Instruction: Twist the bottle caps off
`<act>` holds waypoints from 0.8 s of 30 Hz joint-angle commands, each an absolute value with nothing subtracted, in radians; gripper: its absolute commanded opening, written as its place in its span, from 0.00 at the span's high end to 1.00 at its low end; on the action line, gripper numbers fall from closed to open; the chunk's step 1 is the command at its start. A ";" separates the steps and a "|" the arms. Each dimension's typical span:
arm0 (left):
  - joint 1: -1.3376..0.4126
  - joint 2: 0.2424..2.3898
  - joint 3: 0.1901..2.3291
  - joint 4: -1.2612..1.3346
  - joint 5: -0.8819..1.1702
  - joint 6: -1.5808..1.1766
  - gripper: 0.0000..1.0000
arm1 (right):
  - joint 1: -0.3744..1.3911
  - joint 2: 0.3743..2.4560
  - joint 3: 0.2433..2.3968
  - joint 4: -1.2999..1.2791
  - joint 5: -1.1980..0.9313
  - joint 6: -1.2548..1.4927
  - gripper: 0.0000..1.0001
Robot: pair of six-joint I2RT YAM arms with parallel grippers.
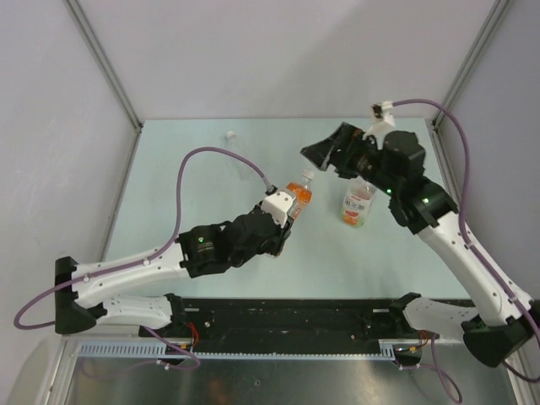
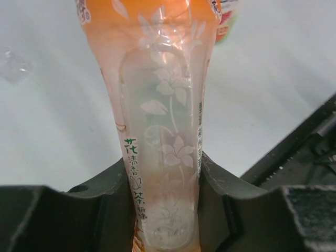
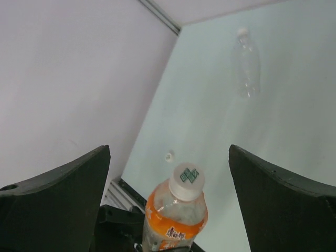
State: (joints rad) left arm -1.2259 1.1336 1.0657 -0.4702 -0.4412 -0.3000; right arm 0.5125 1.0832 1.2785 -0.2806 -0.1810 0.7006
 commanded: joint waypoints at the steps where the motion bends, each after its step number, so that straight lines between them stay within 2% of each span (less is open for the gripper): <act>1: -1.226 1.170 1.146 -0.543 -0.598 -0.325 1.00 | 0.592 1.174 1.369 -0.464 -0.010 0.673 0.01; 7: -1.227 1.240 1.203 -0.629 -0.694 -0.345 1.00 | 0.618 1.265 1.378 -0.443 -0.041 0.718 0.07; 15: -1.230 1.285 1.232 -0.666 -0.724 -0.337 1.00 | 0.615 1.306 1.378 -0.395 -0.090 0.739 0.25; 18: -1.230 1.295 1.234 -0.673 -0.726 -0.335 1.00 | 0.615 1.308 1.378 -0.390 -0.096 0.740 0.37; 24: -1.232 1.311 1.244 -0.684 -0.728 -0.334 1.00 | 0.615 1.311 1.378 -0.392 -0.100 0.742 0.43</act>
